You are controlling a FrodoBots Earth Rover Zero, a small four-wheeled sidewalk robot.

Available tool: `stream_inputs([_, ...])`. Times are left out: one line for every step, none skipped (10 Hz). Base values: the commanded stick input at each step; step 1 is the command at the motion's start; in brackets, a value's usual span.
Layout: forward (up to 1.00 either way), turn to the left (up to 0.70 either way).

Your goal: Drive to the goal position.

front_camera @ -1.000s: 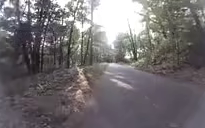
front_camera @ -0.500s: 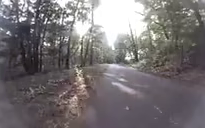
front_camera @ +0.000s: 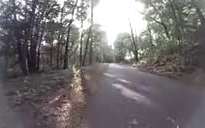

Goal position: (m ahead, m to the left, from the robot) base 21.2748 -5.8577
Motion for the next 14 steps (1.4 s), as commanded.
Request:
stream_inputs([0.70,-0.29])
stream_inputs([0.70,-0.33])
stream_inputs([0.70,-0.30])
stream_inputs([0.70,-0.26])
stream_inputs([0.70,-0.11])
stream_inputs([0.70,-0.01])
stream_inputs([0.70,-0.01])
stream_inputs([0.70,-0.01])
stream_inputs([0.70,-0.01])
stream_inputs([0.70,-0.01])
stream_inputs([0.70,-0.01])
stream_inputs([0.70,-0.01])
stream_inputs([0.70,-0.01])
stream_inputs([0.70,-0.01])
